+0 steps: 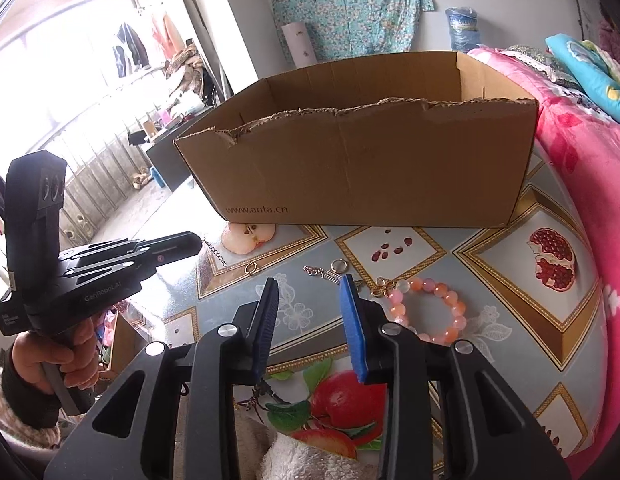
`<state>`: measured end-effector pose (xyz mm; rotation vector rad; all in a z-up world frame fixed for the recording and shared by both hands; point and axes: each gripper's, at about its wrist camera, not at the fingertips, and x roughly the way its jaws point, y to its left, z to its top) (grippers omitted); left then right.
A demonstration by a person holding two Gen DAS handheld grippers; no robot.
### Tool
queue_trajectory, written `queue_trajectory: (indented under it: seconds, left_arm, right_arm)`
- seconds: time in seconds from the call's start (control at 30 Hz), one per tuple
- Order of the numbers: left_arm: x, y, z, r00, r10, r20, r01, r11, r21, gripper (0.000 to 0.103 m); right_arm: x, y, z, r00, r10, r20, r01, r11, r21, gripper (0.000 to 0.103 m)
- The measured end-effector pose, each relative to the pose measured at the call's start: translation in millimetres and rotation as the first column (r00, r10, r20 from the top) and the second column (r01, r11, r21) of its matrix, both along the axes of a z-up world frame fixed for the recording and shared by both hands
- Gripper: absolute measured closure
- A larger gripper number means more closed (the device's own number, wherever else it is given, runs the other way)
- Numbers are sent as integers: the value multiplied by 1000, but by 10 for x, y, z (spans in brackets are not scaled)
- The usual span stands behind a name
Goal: Organize jewelry
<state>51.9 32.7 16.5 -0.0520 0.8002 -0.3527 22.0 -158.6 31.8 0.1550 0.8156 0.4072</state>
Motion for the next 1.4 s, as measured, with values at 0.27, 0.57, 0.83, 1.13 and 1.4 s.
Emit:
queue_trajectory:
  seconds: [0.27,0.57,0.83,1.13,1.4]
  left_arm:
    - [13,113,-48,1000,-2,-1,2,999,-47,98]
    - [96,195,-88,1000,-15,-4,15,995,-102,98]
    - [118,196,-110,1000,-23,-2,23,992,-124,98]
    - [115,207,-128,1000,-17,-2,16,990,-138,98]
    - [-72,193,207,995,-39,90,52,987,-151,98]
  right_arm:
    - [312,213,-237,992,10,-127,-16,999,-43,76]
    - [461,384,-273,994,-13,-113,-8,983,-182,77]
    - [462,543,-237,993,59,-105,-86,958,-274,88]
    - [442,351,-225,986,34,-166,-61,985,-163,88]
    - [284,176,147,994,47,-95,-52,997,-56,88]
